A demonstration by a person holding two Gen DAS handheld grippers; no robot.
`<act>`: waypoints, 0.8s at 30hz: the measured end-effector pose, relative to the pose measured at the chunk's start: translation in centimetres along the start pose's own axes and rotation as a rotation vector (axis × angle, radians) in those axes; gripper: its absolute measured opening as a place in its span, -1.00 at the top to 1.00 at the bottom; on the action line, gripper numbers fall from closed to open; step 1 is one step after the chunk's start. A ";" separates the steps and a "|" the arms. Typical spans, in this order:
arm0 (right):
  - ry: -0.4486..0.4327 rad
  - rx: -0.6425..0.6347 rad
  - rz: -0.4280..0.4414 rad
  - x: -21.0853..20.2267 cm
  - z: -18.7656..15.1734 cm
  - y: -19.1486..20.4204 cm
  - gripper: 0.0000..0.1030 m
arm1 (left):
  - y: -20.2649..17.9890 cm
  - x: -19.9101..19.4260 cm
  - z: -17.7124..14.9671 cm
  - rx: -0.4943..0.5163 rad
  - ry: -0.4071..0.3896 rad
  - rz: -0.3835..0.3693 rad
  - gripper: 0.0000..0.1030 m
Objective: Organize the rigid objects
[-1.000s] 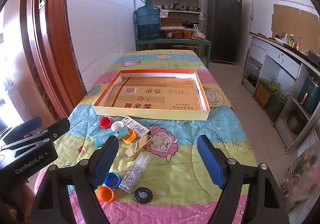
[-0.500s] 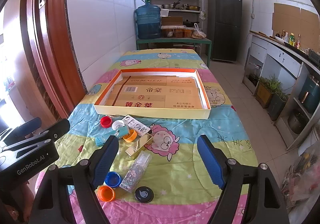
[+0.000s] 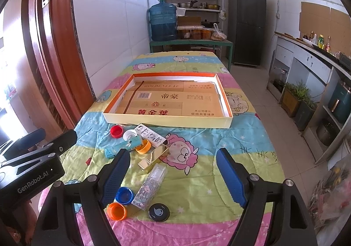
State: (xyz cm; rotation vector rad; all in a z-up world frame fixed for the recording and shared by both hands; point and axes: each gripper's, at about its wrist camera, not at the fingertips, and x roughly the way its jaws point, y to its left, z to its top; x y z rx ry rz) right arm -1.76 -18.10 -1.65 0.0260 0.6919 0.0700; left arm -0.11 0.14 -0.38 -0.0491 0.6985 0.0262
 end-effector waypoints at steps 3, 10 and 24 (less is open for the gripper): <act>-0.001 0.001 0.000 -0.1 0.0 0.0 -0.56 | 0.0 0.0 0.0 0.001 0.000 -0.002 -0.53; 0.002 0.001 0.000 0.0 0.0 0.0 -0.56 | 0.1 0.0 -0.1 0.000 0.004 -0.004 -0.53; 0.005 0.000 0.001 0.2 -0.3 0.0 -0.56 | 0.0 0.2 -0.2 0.000 0.008 -0.007 -0.53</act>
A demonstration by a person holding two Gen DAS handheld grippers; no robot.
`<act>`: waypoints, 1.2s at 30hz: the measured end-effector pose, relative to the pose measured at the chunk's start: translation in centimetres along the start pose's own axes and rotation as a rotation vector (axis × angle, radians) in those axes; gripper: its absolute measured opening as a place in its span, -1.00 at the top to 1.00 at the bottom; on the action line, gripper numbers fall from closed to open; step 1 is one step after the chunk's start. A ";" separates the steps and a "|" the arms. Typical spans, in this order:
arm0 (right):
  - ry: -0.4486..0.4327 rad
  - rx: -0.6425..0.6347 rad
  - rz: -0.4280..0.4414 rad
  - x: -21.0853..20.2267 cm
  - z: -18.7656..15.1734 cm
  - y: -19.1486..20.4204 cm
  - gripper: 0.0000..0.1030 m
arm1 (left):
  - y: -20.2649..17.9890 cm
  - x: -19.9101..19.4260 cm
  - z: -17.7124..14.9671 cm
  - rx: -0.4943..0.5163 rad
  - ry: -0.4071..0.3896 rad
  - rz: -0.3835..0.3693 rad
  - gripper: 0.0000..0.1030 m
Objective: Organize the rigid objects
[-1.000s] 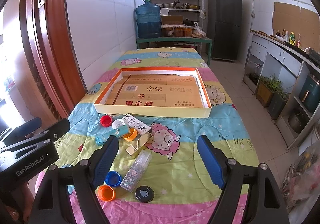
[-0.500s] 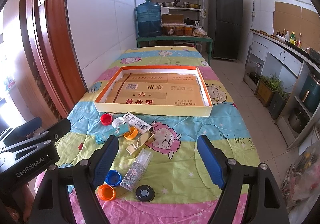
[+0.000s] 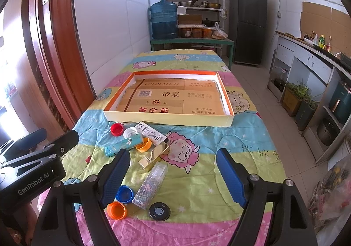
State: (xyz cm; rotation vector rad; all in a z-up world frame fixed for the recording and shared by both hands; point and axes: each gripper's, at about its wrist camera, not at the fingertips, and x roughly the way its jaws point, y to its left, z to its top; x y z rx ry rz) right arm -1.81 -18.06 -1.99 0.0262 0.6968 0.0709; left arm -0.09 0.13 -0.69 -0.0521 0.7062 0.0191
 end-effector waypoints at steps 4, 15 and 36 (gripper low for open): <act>0.001 0.000 0.000 0.0 0.0 0.0 -0.56 | 0.0 0.0 0.0 0.000 0.000 0.000 -0.53; 0.001 -0.001 0.000 0.0 -0.1 0.1 -0.56 | -0.2 0.2 -0.2 0.002 0.003 -0.002 -0.53; 0.056 -0.025 0.013 1.1 -2.2 -0.7 -0.56 | -0.1 1.6 -2.2 0.042 0.072 -0.099 -0.53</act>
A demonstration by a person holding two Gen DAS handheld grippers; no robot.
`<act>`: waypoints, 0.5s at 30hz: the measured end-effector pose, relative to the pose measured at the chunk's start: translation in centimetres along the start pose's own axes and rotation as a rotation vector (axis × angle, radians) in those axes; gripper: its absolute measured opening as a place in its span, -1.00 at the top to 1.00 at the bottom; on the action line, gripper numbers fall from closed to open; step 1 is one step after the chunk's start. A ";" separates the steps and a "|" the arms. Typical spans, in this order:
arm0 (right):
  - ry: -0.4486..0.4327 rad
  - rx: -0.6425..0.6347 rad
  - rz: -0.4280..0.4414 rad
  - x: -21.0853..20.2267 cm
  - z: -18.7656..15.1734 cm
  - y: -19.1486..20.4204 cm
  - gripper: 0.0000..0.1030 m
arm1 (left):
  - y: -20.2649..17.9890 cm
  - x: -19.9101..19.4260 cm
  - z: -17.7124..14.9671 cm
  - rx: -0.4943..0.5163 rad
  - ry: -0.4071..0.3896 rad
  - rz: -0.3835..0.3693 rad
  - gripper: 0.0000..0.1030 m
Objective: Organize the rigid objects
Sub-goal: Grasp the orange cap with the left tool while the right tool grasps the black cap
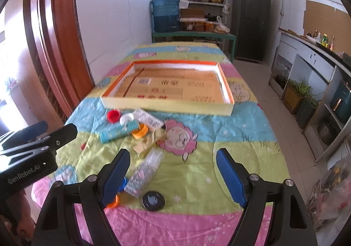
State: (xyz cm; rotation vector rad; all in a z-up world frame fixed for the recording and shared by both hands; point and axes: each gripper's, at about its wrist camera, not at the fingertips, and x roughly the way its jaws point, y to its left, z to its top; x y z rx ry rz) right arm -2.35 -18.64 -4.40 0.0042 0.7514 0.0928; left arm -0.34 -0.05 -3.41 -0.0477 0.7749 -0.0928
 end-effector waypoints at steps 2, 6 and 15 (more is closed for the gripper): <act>0.027 -0.012 0.015 0.6 -0.7 -0.1 -0.56 | -0.3 0.5 -1.2 0.036 0.030 -0.048 -0.53; 0.082 -0.076 0.028 1.8 -2.6 -0.1 -0.55 | -1.2 1.2 -3.6 0.111 0.088 -0.137 -0.53; 0.179 -0.192 0.087 3.4 -6.0 0.3 -0.47 | -4.1 2.0 -6.0 0.261 0.123 -0.249 -0.51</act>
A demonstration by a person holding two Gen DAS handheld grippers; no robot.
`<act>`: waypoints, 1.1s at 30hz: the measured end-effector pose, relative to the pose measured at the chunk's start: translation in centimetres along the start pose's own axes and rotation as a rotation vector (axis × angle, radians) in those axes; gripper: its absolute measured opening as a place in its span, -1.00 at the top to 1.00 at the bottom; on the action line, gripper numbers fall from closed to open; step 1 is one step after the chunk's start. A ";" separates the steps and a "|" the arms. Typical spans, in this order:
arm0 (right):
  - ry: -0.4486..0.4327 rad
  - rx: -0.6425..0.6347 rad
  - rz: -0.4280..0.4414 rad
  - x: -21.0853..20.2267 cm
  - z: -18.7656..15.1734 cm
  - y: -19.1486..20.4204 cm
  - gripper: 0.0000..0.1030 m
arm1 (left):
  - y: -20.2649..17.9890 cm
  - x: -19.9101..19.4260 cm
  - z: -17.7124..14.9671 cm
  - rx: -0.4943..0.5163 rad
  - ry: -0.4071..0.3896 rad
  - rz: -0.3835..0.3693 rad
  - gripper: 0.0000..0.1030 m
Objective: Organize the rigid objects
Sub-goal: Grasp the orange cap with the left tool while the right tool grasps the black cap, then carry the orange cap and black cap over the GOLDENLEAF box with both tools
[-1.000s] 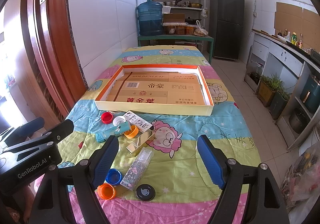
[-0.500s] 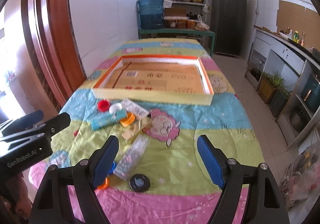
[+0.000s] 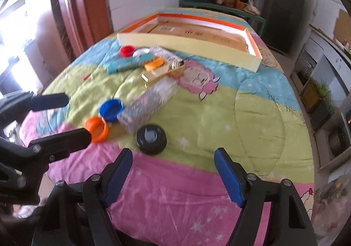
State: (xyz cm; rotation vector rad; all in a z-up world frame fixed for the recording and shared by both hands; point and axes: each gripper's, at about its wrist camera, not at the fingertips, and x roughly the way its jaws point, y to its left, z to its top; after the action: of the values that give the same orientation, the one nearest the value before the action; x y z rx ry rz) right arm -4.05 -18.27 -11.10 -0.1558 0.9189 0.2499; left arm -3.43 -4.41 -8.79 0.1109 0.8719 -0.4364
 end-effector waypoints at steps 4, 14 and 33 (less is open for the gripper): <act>-0.012 0.008 0.012 -0.1 -0.1 -0.4 -0.35 | 0.2 1.4 0.2 -0.015 0.029 -0.007 -0.42; -0.050 -0.041 0.057 0.4 0.4 -0.1 -0.17 | 0.8 2.3 -0.2 -0.013 0.019 0.006 0.29; -0.098 0.000 0.111 -1.0 1.4 -0.1 0.41 | 2.5 0.3 0.0 -0.109 -0.026 -0.053 0.40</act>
State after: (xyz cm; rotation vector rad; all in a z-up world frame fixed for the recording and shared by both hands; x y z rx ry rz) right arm -3.54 -18.16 -9.52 -0.0922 0.8315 0.3574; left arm -2.27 -2.19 -9.21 -0.0185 0.8732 -0.4381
